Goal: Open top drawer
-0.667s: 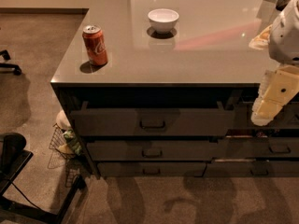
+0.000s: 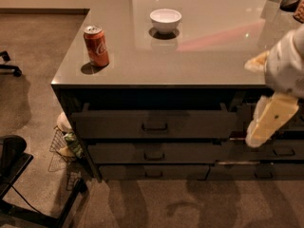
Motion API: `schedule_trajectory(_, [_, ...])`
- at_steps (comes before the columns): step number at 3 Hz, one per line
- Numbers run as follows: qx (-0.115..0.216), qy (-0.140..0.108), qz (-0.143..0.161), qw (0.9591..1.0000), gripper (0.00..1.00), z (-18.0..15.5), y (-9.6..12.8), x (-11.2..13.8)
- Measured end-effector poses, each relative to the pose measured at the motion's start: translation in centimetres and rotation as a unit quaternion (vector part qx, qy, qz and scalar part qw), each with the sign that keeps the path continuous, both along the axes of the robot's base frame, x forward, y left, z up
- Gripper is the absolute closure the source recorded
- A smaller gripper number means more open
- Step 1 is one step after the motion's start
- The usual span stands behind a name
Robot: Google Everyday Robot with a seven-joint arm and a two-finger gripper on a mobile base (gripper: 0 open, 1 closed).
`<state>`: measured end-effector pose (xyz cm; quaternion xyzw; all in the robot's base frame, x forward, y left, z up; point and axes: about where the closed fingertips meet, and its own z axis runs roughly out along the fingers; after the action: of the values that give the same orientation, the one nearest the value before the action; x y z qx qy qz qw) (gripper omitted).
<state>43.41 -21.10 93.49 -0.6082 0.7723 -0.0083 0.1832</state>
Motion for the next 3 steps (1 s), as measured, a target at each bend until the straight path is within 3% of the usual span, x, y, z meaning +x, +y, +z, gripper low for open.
schedule_trajectory(2, [0.054, -0.016, 0.048, 0.9973, 0.0, -12.9, 1.5, -0.9])
schedule_trajectory(3, [0.064, -0.05, 0.064, 0.9946, 0.0, -17.6, 2.8, 1.8])
